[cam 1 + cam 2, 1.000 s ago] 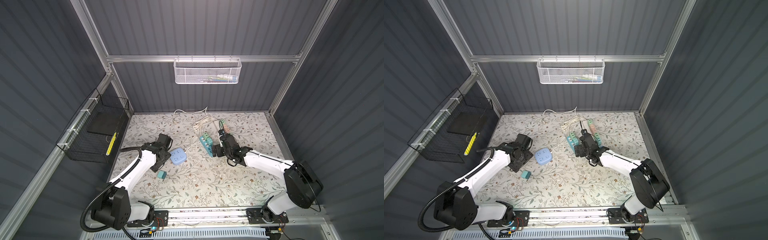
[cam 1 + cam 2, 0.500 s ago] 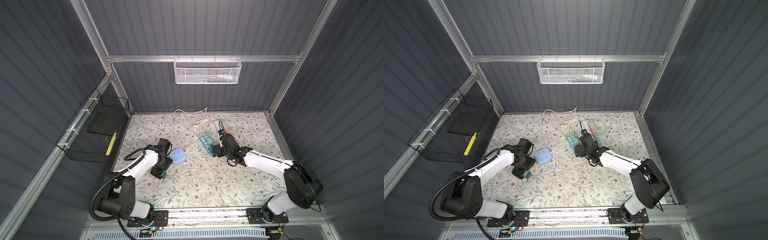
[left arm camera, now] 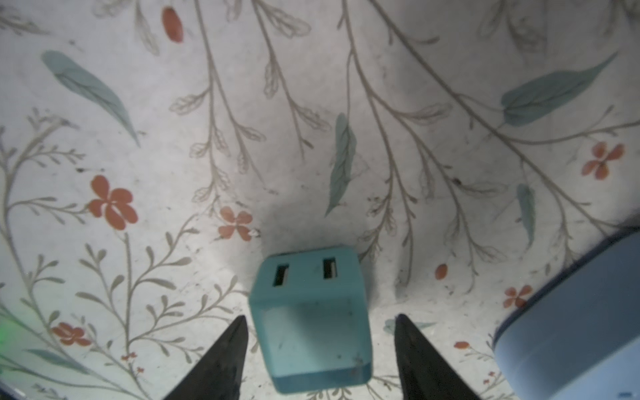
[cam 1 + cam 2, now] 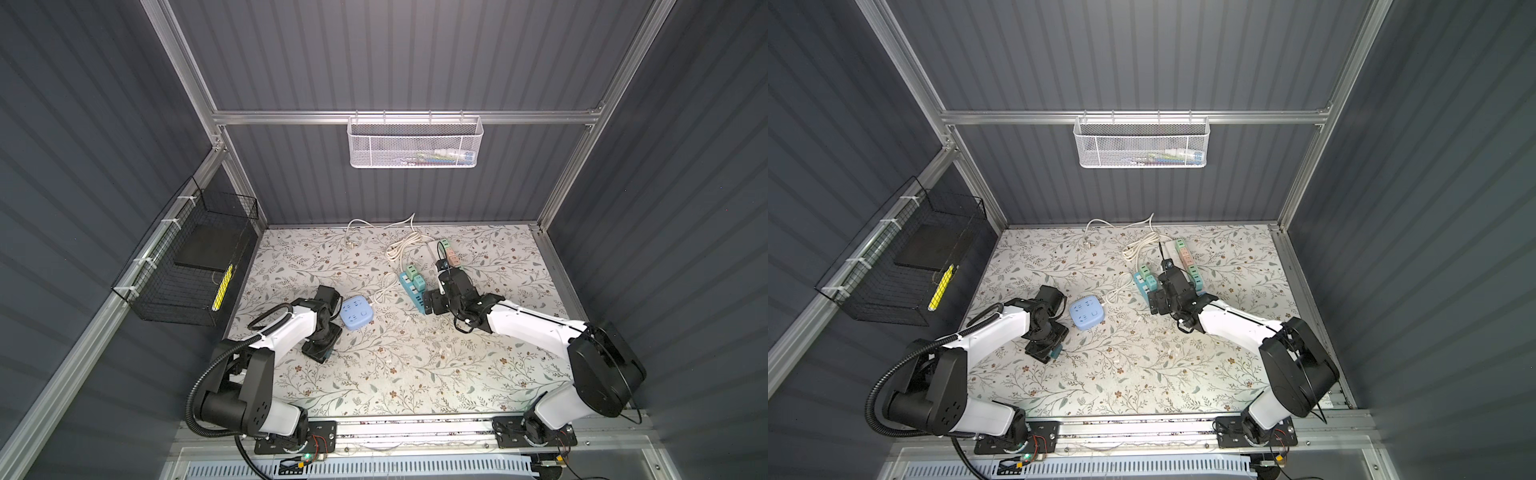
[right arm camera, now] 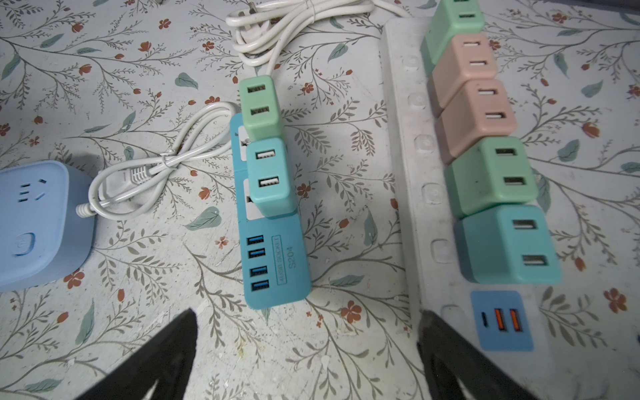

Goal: Insert the plug
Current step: 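Lower the left gripper onto the small teal cube plug and grasp it, then lift the teal cube plug with the left gripper while the right gripper moves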

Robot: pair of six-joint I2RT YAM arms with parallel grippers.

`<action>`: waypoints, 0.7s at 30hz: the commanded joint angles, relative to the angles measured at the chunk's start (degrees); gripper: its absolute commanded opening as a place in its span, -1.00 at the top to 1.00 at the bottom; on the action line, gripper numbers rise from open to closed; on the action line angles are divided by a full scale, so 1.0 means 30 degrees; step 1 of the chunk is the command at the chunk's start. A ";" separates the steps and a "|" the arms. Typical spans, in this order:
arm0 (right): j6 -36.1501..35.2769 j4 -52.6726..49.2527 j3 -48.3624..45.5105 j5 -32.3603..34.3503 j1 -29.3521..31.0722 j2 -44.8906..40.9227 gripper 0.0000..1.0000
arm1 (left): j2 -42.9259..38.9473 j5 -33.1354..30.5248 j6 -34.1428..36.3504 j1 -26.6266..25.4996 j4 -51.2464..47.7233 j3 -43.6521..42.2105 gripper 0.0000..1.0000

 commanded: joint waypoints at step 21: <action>0.0072 -0.0164 -0.0137 0.1685 0.0237 -0.0416 -0.98 | -0.1117 -0.4778 1.1470 -0.4126 -0.1488 0.4749 0.27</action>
